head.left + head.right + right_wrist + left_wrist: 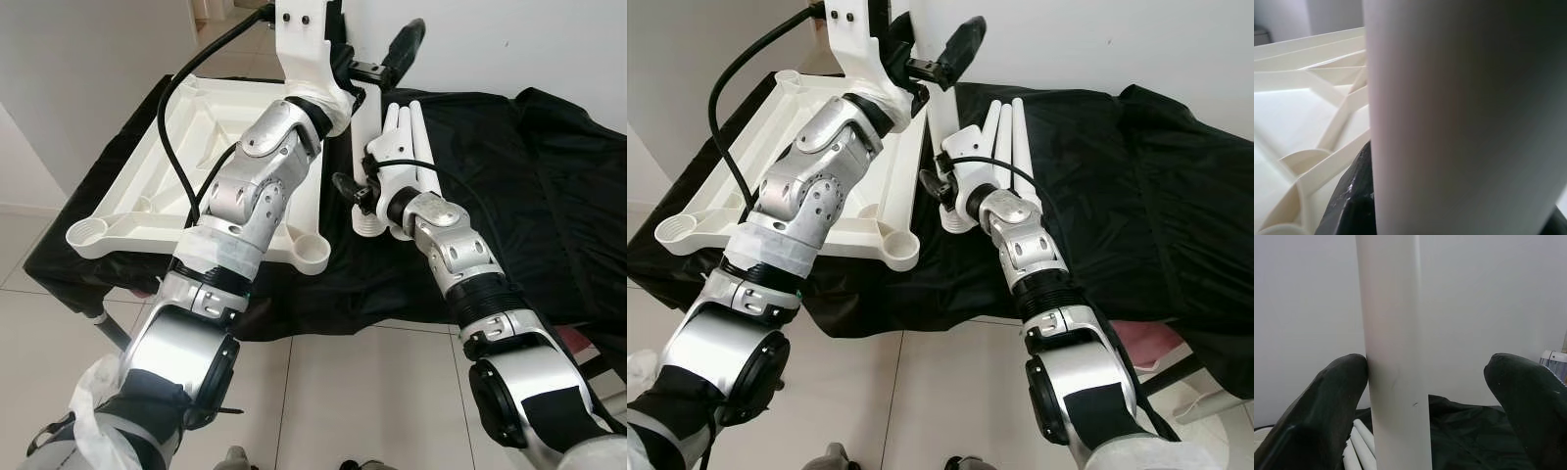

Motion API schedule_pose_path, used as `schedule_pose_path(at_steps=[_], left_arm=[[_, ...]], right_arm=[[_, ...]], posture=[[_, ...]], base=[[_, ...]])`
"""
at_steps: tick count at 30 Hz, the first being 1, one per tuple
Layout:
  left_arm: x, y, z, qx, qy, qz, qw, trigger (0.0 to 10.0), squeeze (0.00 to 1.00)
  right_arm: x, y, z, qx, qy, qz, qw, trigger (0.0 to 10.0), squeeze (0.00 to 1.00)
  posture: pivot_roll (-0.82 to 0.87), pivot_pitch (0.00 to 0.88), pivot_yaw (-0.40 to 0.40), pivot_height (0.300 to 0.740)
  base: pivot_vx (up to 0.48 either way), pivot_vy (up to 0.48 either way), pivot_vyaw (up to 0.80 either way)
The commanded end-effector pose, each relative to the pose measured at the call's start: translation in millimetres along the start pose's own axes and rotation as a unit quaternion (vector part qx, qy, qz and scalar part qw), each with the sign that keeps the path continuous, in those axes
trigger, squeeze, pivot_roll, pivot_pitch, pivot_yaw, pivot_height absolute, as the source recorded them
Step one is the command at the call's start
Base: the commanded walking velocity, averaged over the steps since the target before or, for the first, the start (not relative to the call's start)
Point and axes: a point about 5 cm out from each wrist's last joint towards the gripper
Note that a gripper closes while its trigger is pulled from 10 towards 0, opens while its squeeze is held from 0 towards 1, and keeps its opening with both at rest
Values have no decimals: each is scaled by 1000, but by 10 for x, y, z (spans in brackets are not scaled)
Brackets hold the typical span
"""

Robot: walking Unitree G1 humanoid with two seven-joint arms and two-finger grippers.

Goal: Building children table

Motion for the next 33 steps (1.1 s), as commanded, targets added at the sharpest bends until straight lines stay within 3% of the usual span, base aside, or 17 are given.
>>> schedule_pose_path(at_steps=[1, 8, 11, 18, 22, 29, 33], left_arm=[[-33, -122, -40, 11, 20, -101, 995, 10000, 0], [-60, -84, -7, -13, 7, -92, 996, 10000, 0], [-101, 22, 25, -45, -5, -62, 997, 10000, 0], [-240, 193, -40, -51, 14, -21, 998, 10000, 0], [-362, 284, -123, -50, 34, 2, 998, 10000, 0], [-655, 448, -308, -8, 84, 49, 995, 10000, 0], [-741, 487, -345, 12, 89, 58, 994, 10000, 0]], right_arm=[[5, -56, 14, 18, 0, -23, 1000, 10000, 0], [-28, -166, 15, 29, -1, -57, 998, 10000, 0], [-66, -255, 11, 41, -8, -91, 995, 10000, 0], [-130, -306, 25, 55, -30, -122, 991, 10000, 0], [-163, -319, 1, 61, -32, -133, 989, 10000, 0], [-191, -309, -19, 64, -34, -139, 988, 10000, 0], [-190, -307, -14, 64, -34, -140, 988, 10000, 0]], posture=[[6, 17, -6, 740], [-1, 29, -1, 740], [-3, 40, -2, 740], [-9, 50, 3, 740], [-12, 56, 9, 740], [-3, 63, 10, 740], [-1, 64, 9, 740]], base=[[0, 0, 0], [0, 0, 0], [0, 0, 0], [0, 0, 0], [0, 0, 0], [0, 0, 0], [0, 0, 0]])
Point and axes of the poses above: a point about 5 cm out from each wrist's last joint towards the gripper, its own x axis pointing out of the wrist towards the gripper, its own z axis along the axis of the wrist's last joint, y = z × x, and after that the axes turned 10 degrees about -x, right-handed
